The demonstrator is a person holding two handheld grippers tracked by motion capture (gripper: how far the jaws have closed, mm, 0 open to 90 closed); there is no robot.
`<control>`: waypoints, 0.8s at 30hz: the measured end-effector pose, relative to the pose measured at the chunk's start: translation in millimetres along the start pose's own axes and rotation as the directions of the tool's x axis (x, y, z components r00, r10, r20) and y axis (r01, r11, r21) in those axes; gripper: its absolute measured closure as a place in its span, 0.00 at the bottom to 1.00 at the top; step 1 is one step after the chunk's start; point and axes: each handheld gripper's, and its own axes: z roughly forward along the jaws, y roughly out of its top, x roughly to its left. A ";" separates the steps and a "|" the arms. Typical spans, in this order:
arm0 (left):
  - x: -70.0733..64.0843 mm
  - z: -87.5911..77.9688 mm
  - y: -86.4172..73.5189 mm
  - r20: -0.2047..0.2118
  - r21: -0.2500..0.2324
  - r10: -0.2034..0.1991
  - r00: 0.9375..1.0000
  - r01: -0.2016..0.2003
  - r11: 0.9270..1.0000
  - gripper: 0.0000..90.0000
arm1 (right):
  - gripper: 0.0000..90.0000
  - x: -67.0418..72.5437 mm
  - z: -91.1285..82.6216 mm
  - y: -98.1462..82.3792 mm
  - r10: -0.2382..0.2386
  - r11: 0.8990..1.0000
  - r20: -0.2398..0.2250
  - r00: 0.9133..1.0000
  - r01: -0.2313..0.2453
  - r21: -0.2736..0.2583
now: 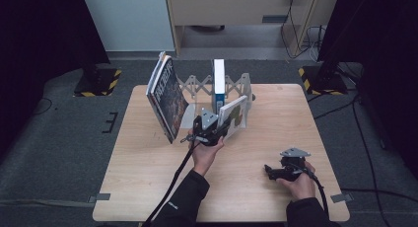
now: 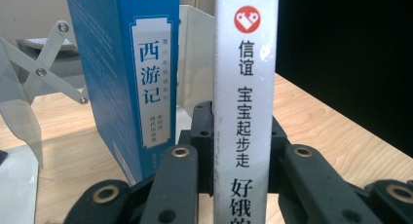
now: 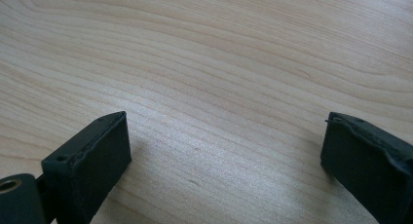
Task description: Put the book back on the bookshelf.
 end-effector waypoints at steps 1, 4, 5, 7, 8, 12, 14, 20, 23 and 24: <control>-0.2 1.9 -0.5 -0.001 0.001 0.004 1.000 -0.004 1.000 0.83 | 0.05 0.0 0.0 0.0 0.000 1.000 0.000 1.000 0.000 0.000; -2.4 8.2 -3.5 -0.008 0.010 0.012 1.000 -0.012 1.000 0.83 | 0.05 0.1 0.0 0.0 0.002 1.000 0.000 1.000 -0.002 -0.001; -3.3 9.9 -4.4 -0.013 0.012 0.016 1.000 -0.016 1.000 0.83 | 0.05 0.1 0.0 0.0 0.002 1.000 0.000 1.000 -0.002 -0.001; -6.0 14.4 -7.2 -0.033 0.020 0.026 0.999 -0.025 0.999 0.83 | 0.05 0.1 0.0 0.0 0.002 1.000 0.000 1.000 -0.002 -0.001; -7.3 16.4 -8.2 -0.034 0.020 0.027 0.999 -0.026 0.999 0.83 | 0.05 0.1 0.0 0.0 0.002 1.000 0.000 1.000 -0.002 -0.001; -8.7 23.0 -9.6 -0.042 0.016 0.018 0.999 -0.017 1.000 0.83 | 0.05 0.1 0.0 0.0 0.002 1.000 0.000 1.000 -0.002 -0.001; -7.3 25.2 -10.0 -0.051 0.014 0.007 0.999 -0.007 1.000 0.83 | 0.05 0.0 0.0 0.0 0.000 1.000 0.000 1.000 0.000 0.000; -1.6 30.8 -12.1 -0.057 0.009 -0.023 0.998 0.024 1.000 0.83 | 0.05 0.0 0.0 0.0 0.000 1.000 0.000 1.000 0.000 0.000; -1.6 33.7 -12.7 -0.057 0.008 -0.028 0.998 0.029 1.000 0.83 | 0.05 0.0 0.0 0.0 0.000 1.000 0.000 1.000 0.000 0.000; -1.5 34.6 -13.0 -0.058 0.008 -0.027 0.998 0.028 1.000 0.83 | 0.05 0.1 0.0 0.0 0.001 1.000 0.000 1.000 -0.001 -0.001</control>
